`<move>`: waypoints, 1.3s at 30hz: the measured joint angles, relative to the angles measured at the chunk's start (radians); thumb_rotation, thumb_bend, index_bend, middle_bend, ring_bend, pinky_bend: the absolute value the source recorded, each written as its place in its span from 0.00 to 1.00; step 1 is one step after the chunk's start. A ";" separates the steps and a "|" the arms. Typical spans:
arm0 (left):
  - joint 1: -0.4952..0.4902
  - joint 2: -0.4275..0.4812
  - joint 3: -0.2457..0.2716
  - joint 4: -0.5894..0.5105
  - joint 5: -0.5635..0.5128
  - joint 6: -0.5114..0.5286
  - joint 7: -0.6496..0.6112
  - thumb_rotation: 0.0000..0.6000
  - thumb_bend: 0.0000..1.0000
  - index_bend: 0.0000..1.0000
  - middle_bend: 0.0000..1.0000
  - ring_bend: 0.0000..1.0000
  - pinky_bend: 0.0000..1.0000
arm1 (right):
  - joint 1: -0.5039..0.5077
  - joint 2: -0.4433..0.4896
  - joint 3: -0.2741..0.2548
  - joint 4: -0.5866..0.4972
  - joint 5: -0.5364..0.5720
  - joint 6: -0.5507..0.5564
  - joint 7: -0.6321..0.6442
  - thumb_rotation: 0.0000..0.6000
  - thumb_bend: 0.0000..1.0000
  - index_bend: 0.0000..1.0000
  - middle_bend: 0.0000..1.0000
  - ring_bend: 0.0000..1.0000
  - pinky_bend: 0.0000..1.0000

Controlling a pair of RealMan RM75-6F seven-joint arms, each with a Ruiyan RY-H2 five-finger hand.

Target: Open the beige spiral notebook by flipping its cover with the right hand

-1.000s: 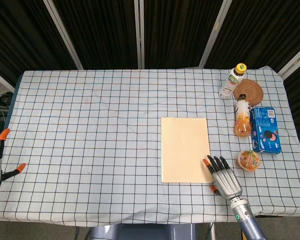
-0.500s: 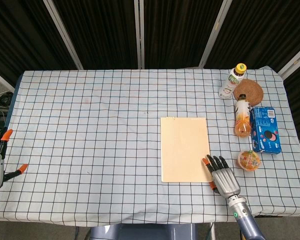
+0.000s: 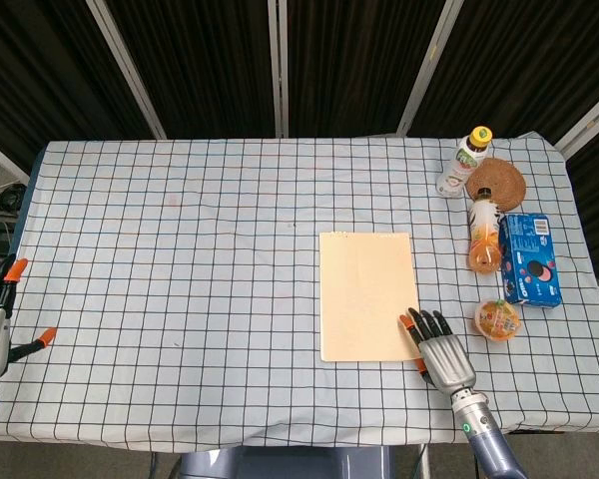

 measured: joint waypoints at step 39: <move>0.009 0.019 -0.007 -0.023 0.009 0.023 -0.027 1.00 0.09 0.00 0.00 0.00 0.00 | 0.059 -0.055 0.076 -0.038 0.032 0.055 0.111 1.00 0.58 0.80 0.58 0.47 0.48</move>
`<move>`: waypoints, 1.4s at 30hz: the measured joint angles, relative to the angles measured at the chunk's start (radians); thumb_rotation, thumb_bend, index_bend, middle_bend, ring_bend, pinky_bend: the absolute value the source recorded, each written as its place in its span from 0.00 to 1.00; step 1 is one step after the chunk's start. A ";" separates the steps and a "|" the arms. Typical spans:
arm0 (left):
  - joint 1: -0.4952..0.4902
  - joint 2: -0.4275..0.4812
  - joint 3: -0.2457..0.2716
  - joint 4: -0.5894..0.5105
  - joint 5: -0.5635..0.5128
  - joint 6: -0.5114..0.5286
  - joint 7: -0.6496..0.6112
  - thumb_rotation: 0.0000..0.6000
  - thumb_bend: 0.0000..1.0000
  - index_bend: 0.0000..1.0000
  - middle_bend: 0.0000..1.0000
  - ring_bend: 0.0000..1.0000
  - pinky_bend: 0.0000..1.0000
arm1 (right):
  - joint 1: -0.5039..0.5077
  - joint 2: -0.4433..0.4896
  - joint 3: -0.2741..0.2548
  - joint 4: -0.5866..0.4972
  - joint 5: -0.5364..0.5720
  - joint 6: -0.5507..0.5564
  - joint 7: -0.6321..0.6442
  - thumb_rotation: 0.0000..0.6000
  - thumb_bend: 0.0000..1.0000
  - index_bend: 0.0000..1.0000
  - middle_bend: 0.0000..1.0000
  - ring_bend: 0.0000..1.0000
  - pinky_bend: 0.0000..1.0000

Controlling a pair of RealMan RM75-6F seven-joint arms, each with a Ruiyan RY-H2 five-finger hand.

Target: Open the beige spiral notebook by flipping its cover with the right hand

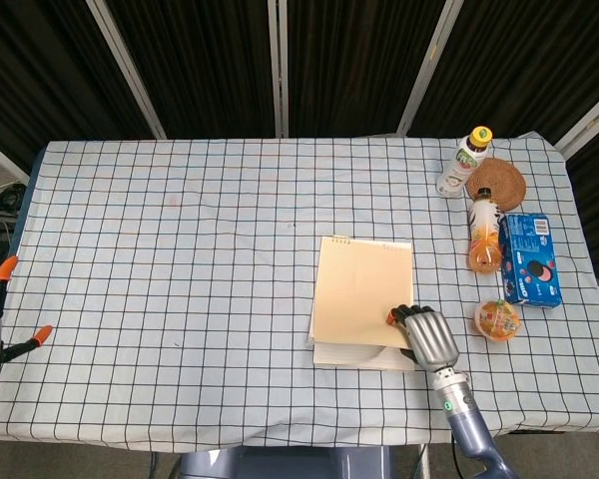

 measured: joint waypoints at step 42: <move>-0.007 -0.002 -0.014 0.001 -0.024 -0.015 -0.004 1.00 0.09 0.00 0.00 0.00 0.00 | -0.060 0.357 -0.108 -0.324 0.019 -0.066 0.155 1.00 0.58 0.80 0.59 0.48 0.48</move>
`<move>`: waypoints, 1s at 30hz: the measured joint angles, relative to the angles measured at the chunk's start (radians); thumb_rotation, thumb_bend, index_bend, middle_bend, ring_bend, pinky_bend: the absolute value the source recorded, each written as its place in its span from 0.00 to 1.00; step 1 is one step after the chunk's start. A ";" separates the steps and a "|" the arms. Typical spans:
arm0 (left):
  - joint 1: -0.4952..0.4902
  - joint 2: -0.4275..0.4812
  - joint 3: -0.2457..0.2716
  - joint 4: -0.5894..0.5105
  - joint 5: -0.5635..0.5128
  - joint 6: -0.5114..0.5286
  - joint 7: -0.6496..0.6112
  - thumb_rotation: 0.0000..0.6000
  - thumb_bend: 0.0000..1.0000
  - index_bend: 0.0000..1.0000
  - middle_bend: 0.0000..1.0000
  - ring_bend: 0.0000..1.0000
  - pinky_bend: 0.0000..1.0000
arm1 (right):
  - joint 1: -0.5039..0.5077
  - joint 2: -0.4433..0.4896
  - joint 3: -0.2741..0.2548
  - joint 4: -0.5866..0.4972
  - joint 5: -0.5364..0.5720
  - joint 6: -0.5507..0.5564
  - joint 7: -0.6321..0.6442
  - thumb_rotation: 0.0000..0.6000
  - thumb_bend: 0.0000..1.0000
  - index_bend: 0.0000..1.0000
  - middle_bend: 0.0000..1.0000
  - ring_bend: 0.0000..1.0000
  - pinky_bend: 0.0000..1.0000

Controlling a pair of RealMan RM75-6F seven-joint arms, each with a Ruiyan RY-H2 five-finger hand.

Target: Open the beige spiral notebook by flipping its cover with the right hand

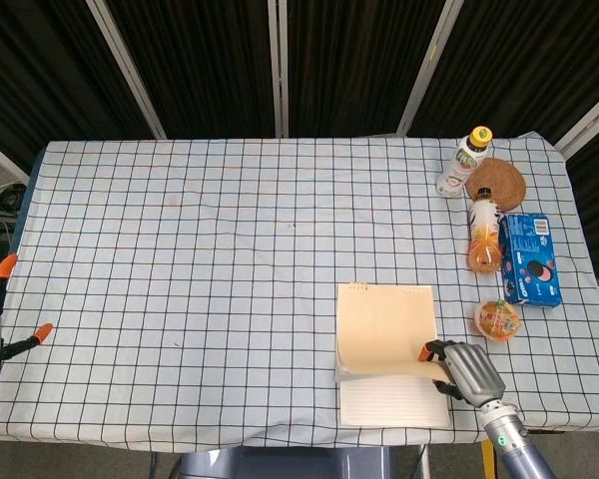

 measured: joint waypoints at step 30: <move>-0.063 -0.028 -0.054 0.094 -0.134 -0.131 -0.040 1.00 0.09 0.00 0.00 0.00 0.00 | 0.395 -0.004 0.362 0.144 0.511 -0.230 -0.240 1.00 0.58 0.81 0.60 0.49 0.48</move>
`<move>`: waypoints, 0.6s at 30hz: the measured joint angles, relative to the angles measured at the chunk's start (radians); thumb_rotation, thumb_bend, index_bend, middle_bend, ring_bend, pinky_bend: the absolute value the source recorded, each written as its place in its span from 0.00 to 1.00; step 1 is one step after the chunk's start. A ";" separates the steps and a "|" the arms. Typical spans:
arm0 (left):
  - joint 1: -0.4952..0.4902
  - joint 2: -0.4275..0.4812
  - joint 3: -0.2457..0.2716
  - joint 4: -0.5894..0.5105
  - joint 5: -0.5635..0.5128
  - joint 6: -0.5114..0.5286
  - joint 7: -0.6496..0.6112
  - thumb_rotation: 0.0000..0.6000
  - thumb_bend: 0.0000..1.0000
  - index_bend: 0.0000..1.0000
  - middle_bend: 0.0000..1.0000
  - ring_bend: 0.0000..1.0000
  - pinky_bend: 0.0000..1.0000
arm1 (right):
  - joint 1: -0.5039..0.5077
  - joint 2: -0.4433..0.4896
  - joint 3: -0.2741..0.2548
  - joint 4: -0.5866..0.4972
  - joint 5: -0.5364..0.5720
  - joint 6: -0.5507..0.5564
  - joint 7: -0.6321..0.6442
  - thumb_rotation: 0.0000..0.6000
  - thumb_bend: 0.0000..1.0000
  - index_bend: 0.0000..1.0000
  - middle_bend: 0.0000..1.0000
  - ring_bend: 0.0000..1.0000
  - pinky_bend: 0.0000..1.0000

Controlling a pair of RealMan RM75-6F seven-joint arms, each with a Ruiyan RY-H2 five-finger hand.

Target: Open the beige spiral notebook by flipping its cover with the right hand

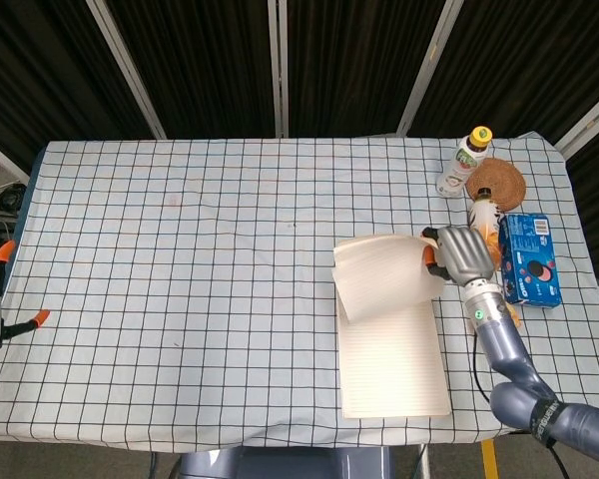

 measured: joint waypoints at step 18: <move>0.003 0.023 -0.012 -0.017 -0.002 0.024 -0.007 1.00 0.09 0.00 0.00 0.00 0.00 | 0.247 -0.138 0.076 0.332 0.231 -0.069 -0.169 1.00 0.58 0.81 0.60 0.49 0.48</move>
